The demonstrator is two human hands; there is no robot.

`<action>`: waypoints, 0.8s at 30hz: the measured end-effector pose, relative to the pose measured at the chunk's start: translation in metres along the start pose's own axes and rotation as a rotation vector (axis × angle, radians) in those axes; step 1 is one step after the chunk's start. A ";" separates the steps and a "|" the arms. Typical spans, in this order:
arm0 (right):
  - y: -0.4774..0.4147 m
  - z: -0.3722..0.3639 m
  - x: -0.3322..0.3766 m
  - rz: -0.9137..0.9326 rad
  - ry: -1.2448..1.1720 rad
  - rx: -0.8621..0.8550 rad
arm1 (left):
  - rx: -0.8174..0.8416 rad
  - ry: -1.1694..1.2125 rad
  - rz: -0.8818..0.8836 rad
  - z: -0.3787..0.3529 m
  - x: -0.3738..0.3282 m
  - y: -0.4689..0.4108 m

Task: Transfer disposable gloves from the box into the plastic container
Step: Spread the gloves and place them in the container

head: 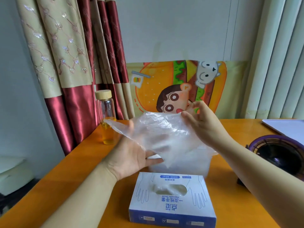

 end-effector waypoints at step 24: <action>-0.071 0.004 -0.098 -0.420 0.133 0.564 | -0.716 -0.914 -0.238 0.074 -0.048 -0.104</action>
Point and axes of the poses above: each hand's wrist, its own y-axis away from the middle knuckle, its own z-axis out of the back of the hand, x = y × z, the point moved 5 cm from there along -y, towards the middle knuckle, and after that the axes turned 2 degrees about z, right-handed, at the moved point
